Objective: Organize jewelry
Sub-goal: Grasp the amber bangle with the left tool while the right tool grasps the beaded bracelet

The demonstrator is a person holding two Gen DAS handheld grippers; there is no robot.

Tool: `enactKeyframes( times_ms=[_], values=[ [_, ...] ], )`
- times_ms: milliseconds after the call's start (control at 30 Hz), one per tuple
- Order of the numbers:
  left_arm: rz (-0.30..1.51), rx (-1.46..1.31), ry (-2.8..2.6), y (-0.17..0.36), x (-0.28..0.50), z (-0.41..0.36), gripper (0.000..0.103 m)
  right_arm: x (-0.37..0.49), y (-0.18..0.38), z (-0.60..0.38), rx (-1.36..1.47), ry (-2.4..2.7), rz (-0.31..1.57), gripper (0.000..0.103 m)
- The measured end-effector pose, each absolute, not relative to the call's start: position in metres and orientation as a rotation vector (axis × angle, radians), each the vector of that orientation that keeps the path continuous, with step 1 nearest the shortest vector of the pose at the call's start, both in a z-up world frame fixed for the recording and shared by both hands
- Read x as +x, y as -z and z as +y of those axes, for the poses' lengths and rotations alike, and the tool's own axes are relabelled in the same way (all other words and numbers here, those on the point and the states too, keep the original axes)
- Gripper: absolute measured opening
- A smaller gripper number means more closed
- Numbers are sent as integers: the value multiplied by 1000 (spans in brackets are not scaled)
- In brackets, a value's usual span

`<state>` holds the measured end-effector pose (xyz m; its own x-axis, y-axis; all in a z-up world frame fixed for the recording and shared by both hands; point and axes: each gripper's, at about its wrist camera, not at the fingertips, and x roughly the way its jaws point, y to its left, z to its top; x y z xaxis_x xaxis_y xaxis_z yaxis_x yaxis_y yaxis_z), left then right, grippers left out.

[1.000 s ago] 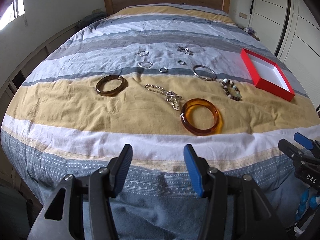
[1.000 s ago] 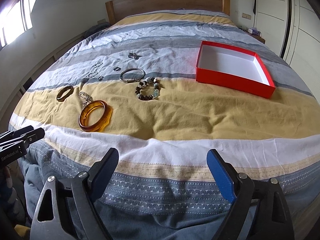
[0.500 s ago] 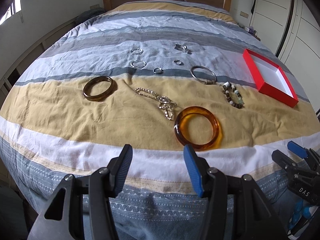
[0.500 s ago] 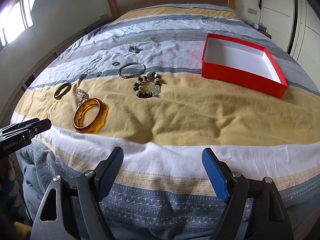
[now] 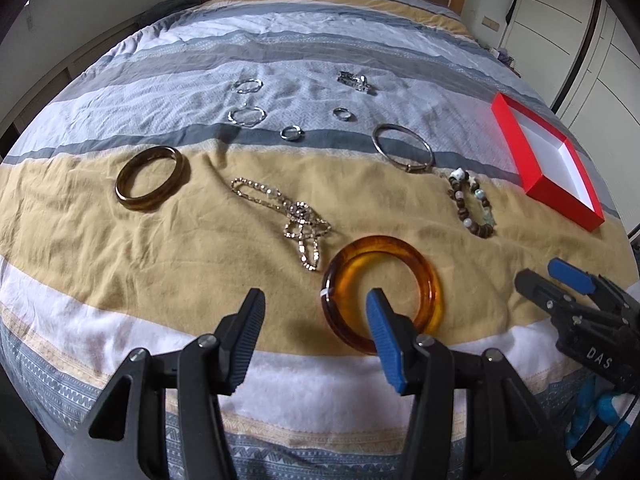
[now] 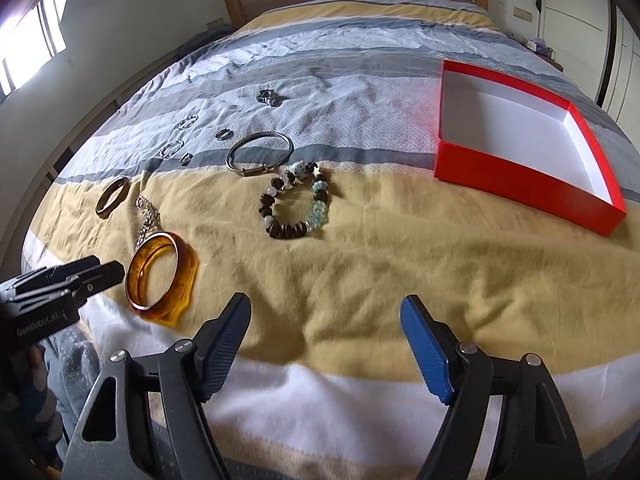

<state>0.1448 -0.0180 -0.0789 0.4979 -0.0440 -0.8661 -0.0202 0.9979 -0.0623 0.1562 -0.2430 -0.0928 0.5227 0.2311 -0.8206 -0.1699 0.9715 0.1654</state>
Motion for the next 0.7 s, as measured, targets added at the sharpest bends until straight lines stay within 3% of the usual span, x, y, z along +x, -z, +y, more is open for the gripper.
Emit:
enactKeyframes(
  times_ms=[300, 400, 467, 567, 633, 700],
  values=[
    [1098, -63, 9, 107, 160, -16, 45, 228, 114, -215, 75, -280, 1022, 77],
    [1097, -46, 11, 110, 163, -19, 35, 243, 121, -207, 51, -283, 1031, 77],
    [1095, -46, 26, 110, 165, -22, 20, 249, 124, -205, 41, -286, 1035, 73],
    [1095, -50, 40, 109, 164, -25, 11, 248, 124, -203, 34, -301, 1034, 47],
    [1093, -61, 45, 107, 161, -24, 10, 244, 123, -202, 37, -305, 1037, 24],
    [1093, -81, 58, 104, 158, -23, 9, 240, 123, -205, 59, -311, 1047, 18]
  ],
)
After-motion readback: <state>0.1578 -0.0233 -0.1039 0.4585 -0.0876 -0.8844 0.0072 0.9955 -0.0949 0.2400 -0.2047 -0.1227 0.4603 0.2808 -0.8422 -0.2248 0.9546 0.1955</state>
